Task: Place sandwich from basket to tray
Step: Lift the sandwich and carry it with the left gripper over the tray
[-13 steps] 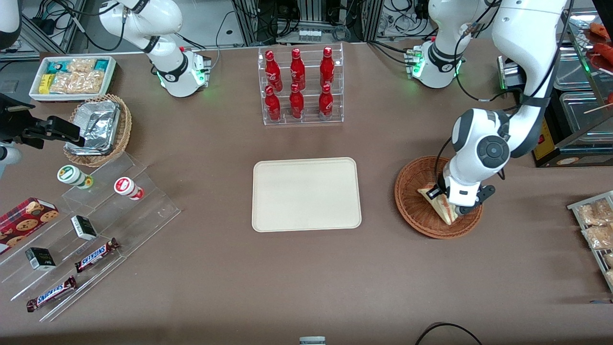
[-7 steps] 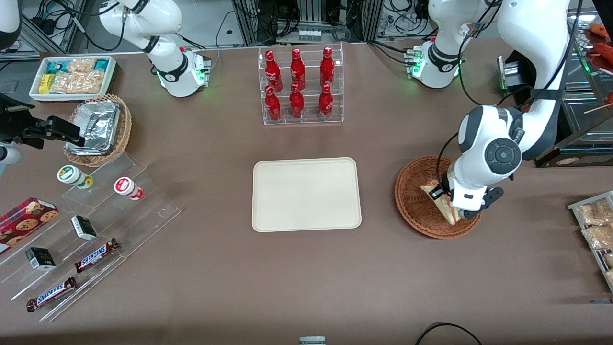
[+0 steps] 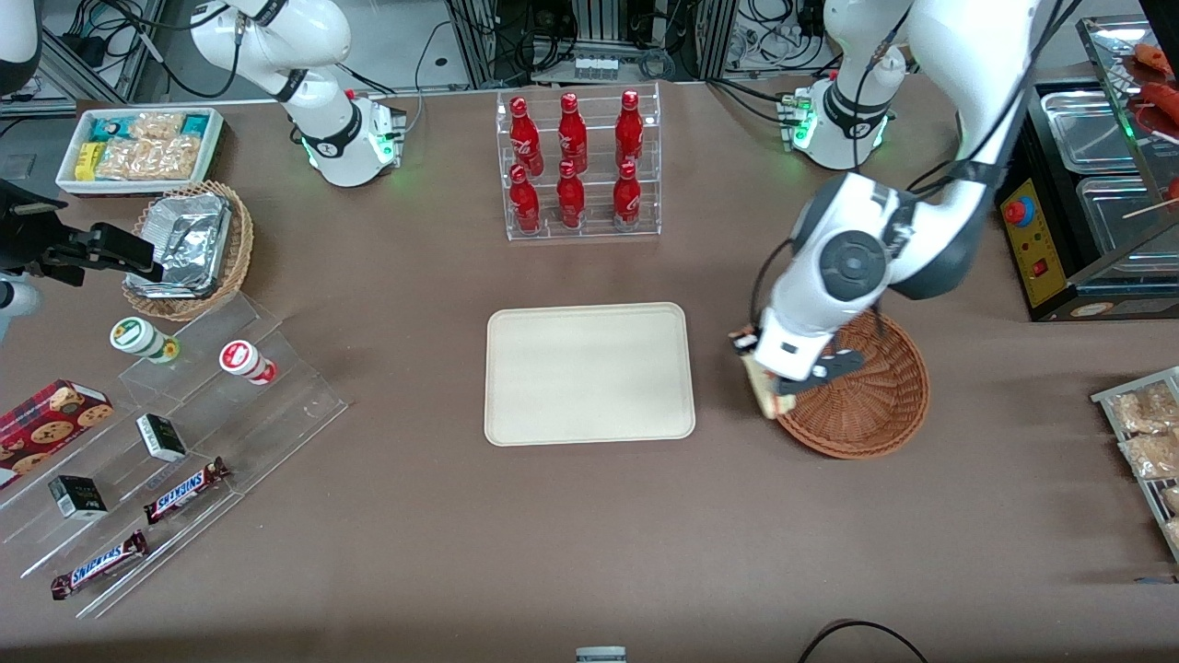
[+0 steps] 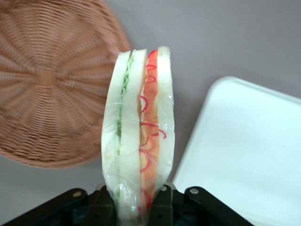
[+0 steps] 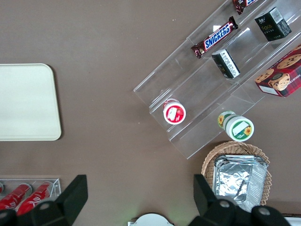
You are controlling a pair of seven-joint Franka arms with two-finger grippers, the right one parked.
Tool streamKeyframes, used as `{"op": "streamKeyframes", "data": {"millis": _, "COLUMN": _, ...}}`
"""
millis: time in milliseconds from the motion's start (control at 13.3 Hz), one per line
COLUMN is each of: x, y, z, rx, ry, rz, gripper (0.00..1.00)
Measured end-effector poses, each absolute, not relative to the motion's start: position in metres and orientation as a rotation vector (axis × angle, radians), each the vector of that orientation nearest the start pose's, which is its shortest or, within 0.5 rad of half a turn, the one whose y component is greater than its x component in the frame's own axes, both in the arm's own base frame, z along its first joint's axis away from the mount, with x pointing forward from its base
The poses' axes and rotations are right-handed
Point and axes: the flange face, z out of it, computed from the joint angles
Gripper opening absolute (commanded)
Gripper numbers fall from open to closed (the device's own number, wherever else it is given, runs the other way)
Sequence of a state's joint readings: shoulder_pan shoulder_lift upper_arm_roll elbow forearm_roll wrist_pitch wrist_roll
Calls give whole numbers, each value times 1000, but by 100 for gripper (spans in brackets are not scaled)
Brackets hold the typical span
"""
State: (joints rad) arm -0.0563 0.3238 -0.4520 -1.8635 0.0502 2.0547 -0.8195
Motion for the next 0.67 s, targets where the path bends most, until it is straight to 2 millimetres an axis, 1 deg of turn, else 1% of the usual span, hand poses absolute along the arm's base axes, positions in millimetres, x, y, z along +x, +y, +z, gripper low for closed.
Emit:
{"op": "streamKeyframes", "data": {"millis": 150, "x": 536, "y": -323, "z": 348, "rx": -3146, "ry": -341, "rz": 225, "gripper": 0}}
{"op": "streamKeyframes", "data": {"millis": 300, "x": 521, "y": -371, "z": 333, "rx": -3134, "ry": -216, "rz": 209, "gripper": 0}}
{"op": "streamKeyframes", "data": {"millis": 450, "x": 510, "y": -412, "z": 318, "rx": -3126, "ry": -185, "rz": 201, "gripper": 0}}
{"op": "streamKeyframes", "data": {"millis": 675, "x": 501, "y": -460, "z": 309, "rx": -3157, "ry": -158, "rz": 215, "gripper": 0}}
